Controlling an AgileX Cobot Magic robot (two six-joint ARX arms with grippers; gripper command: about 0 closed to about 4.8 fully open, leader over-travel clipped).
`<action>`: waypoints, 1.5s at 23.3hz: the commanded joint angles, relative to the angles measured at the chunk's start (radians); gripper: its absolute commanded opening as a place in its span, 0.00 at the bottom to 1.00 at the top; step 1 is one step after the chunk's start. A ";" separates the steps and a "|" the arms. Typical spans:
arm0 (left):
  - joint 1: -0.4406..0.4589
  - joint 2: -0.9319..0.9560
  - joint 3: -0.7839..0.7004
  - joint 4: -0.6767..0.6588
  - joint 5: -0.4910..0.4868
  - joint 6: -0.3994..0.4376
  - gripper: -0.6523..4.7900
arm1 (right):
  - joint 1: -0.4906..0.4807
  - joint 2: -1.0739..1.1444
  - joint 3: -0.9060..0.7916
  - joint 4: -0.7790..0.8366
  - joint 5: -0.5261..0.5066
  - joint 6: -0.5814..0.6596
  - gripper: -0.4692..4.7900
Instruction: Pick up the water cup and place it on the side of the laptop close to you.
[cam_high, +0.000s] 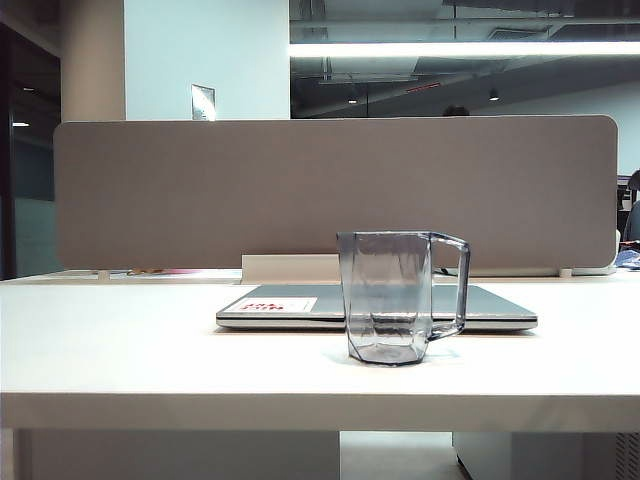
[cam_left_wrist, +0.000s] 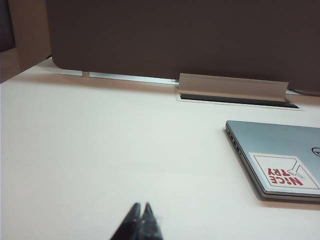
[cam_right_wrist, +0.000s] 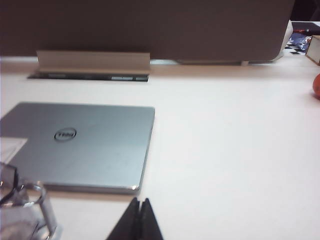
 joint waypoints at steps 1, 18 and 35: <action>0.001 0.001 0.004 0.006 0.001 0.003 0.11 | -0.173 -0.057 -0.025 -0.012 -0.197 0.000 0.09; 0.001 0.001 0.004 0.006 0.002 0.003 0.11 | -0.575 -0.280 -0.224 0.066 -0.590 0.125 0.09; 0.001 0.001 0.004 0.006 0.002 0.003 0.11 | -0.586 -0.330 -0.309 0.128 -0.592 0.014 0.09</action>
